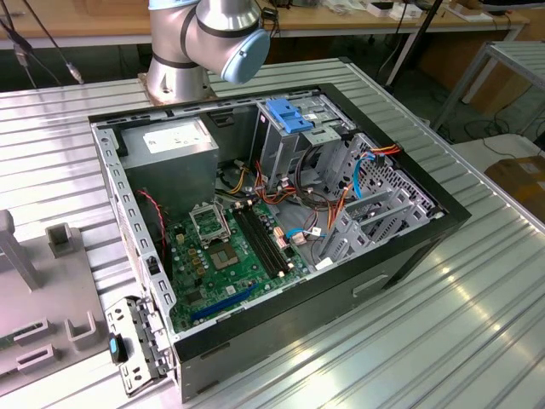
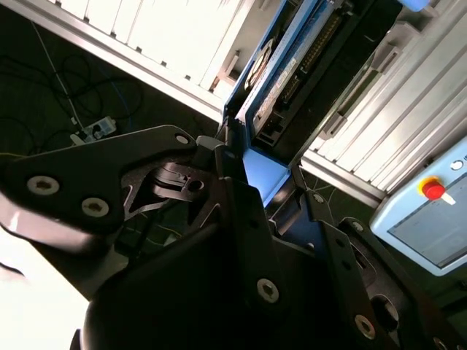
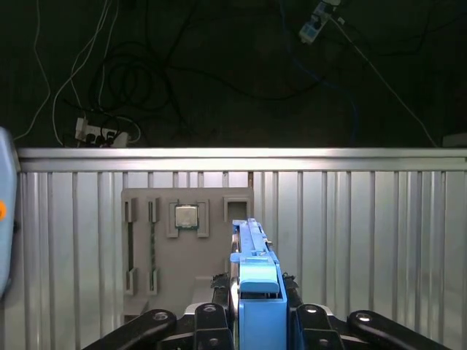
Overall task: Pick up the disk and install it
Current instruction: 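Pick up the disk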
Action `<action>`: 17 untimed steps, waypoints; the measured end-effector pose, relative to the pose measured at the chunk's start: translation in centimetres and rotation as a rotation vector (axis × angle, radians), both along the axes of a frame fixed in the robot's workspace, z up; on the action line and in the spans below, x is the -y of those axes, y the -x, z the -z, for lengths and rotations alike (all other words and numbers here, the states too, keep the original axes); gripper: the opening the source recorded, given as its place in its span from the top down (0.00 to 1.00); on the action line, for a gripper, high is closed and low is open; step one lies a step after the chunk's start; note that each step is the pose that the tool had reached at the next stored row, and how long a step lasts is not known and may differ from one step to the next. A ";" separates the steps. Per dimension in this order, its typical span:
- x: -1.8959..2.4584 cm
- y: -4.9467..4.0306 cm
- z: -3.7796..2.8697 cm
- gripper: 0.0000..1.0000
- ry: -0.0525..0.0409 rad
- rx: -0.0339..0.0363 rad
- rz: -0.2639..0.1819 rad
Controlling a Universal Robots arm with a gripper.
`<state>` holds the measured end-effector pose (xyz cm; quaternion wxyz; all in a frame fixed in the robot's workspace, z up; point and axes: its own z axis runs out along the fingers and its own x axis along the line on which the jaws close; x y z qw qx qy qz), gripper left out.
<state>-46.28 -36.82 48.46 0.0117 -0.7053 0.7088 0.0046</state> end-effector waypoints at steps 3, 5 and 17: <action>0.00 0.00 -0.60 0.63 -0.0008 0.0001 0.000; 0.00 0.00 -1.16 0.63 -0.0007 -0.0001 0.000; 0.00 0.00 -2.90 0.63 -0.0041 -0.0004 0.000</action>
